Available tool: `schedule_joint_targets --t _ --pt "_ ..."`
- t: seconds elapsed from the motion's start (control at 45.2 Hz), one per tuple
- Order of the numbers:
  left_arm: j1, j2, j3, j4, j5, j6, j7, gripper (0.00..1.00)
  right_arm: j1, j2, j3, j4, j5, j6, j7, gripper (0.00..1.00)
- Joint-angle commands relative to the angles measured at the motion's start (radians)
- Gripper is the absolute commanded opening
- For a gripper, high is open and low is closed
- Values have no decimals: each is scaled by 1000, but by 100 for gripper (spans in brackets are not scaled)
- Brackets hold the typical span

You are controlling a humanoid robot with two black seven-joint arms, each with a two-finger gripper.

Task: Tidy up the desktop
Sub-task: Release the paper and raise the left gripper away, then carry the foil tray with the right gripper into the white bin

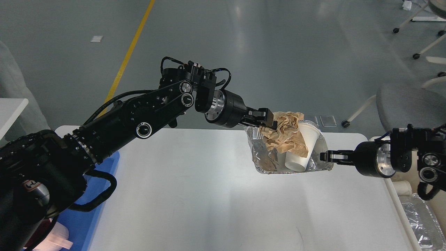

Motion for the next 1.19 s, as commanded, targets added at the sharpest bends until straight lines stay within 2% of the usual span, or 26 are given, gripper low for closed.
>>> schedule_joint_targets --t 0.0,0.42,0.729,0.994,1.171 --pt "0 -3 1 -1 -5 1 17 49 -1 0 0 -1 0 0 0 0" --pt "-2 9 -2 -1 -20 1 20 79 -1 -3 6 -3 2 2 -2 0" --pt "-15 52 -21 -2 -69 5 17 82 -3 -23 12 -8 3 2 -2 0" --pt "-20 173 -85 -2 -230 158 18 82 -11 -23 45 -47 49 0 -6 0" --pt "3 258 -121 -2 -300 318 17 82 -15 -23 75 -123 95 -9 -6 0"
